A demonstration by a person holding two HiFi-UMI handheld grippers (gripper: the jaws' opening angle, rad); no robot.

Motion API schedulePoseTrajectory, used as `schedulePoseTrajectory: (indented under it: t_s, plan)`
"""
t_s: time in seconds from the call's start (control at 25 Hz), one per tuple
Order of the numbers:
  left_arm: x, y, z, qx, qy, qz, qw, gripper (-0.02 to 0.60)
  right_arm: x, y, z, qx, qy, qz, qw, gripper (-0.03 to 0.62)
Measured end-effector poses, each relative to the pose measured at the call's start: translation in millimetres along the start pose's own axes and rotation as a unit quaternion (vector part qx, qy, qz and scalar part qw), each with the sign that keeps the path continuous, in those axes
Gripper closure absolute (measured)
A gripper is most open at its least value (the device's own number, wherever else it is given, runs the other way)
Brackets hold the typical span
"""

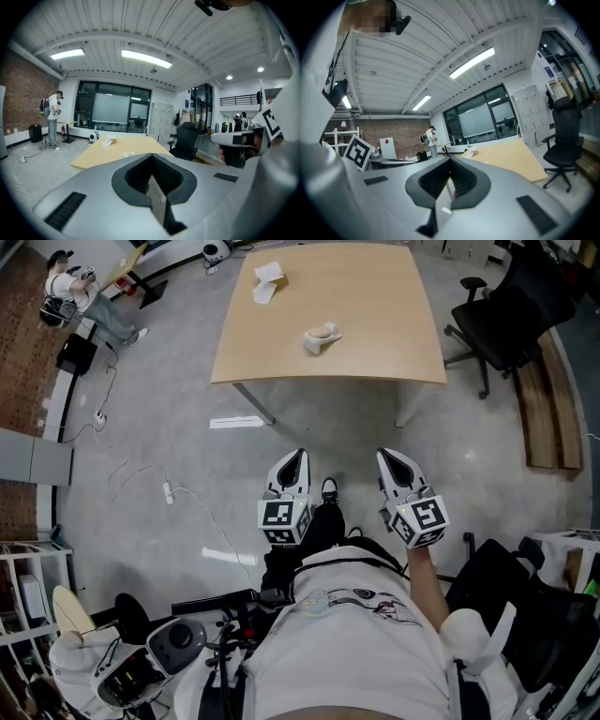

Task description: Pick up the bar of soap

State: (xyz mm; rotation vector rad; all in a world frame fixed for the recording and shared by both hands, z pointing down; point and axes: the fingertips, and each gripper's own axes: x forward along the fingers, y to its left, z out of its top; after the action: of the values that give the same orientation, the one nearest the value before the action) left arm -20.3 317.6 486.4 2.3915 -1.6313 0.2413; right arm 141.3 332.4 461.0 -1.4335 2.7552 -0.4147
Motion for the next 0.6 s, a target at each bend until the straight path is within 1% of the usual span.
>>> schedulePoseTrajectory:
  t_s: [0.16, 0.4, 0.6]
  plan:
    - [35.0, 11.0, 9.4, 0.001, -0.003, -0.016, 0.9999, 0.578, 30.0, -12.8, 2.4, -0.023, 0.008, -0.011, 1.000, 0.589]
    - [95.0, 42.0, 44.3, 0.007, -0.017, -0.030, 0.9994, 0.578, 90.7, -41.2, 28.9, -0.025, -0.004, -0.017, 1.000, 0.589]
    - [133.1, 61.4, 59.4, 0.010, -0.014, -0.044, 0.9989, 0.578, 133.6, -60.2, 42.2, -0.024, -0.004, -0.026, 0.999, 0.589]
